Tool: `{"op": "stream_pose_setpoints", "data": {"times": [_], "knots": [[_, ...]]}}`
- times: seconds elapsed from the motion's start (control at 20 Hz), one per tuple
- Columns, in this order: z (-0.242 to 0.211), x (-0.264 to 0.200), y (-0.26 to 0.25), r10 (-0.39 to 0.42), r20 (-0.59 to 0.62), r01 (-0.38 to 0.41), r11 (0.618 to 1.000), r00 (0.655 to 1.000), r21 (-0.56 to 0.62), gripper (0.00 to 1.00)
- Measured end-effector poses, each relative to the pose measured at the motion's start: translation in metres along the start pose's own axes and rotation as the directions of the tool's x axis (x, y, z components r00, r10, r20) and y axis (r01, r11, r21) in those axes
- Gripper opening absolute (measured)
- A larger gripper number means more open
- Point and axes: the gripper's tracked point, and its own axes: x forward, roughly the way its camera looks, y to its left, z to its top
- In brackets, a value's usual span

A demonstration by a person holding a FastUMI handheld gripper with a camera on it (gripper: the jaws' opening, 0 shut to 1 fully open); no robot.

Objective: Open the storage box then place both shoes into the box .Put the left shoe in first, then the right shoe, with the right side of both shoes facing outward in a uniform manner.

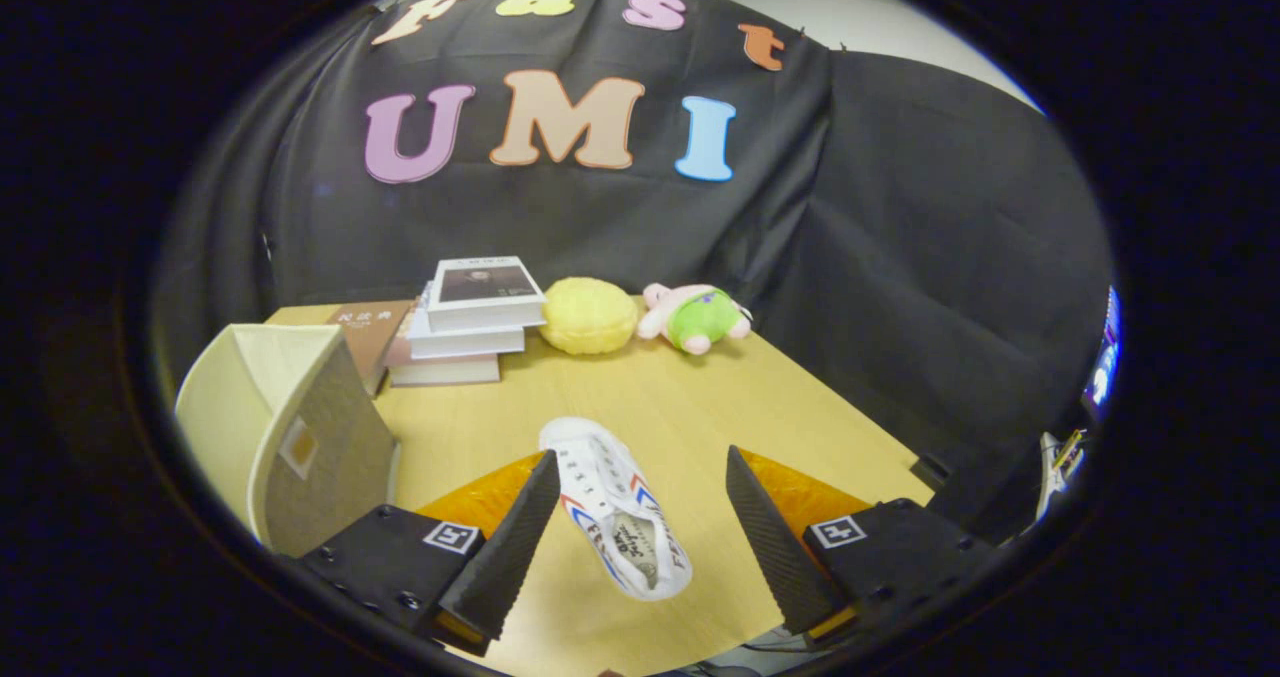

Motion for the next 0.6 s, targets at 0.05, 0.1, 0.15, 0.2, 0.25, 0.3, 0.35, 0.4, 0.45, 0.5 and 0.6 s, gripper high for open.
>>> {"op": "stream_pose_setpoints", "data": {"times": [0.05,0.1,0.15,0.2,0.25,0.3,0.35,0.4,0.45,0.5,0.6], "knots": [[-0.007,0.006,-0.003,-0.006,-0.022,0.006,1.0,1.0,-0.005,1.0],[-0.012,0.012,-0.005,-0.011,-0.04,0.011,1.0,0.999,-0.012,1.0],[-0.018,0.018,-0.005,-0.011,-0.058,0.01,1.0,0.998,-0.019,1.0],[-0.024,0.023,-0.005,-0.009,-0.075,0.007,1.0,0.997,-0.026,1.0],[-0.029,0.029,-0.004,-0.009,-0.092,0.006,0.999,0.996,-0.033,1.0],[-0.033,0.032,-0.004,-0.008,-0.105,0.004,0.999,0.994,-0.038,1.0],[-0.037,0.036,-0.003,-0.005,-0.117,0.0,0.999,0.993,-0.042,1.0],[-0.041,0.04,-0.002,-0.006,-0.129,-0.001,0.999,0.992,-0.048,1.0],[-0.045,0.044,-0.004,-0.014,-0.138,0.006,0.998,0.99,-0.059,1.0],[-0.049,0.047,-0.007,-0.024,-0.149,0.014,0.997,0.989,-0.073,0.99],[-0.058,0.052,-0.011,-0.037,-0.177,0.022,0.996,0.984,-0.088,0.98]]}}
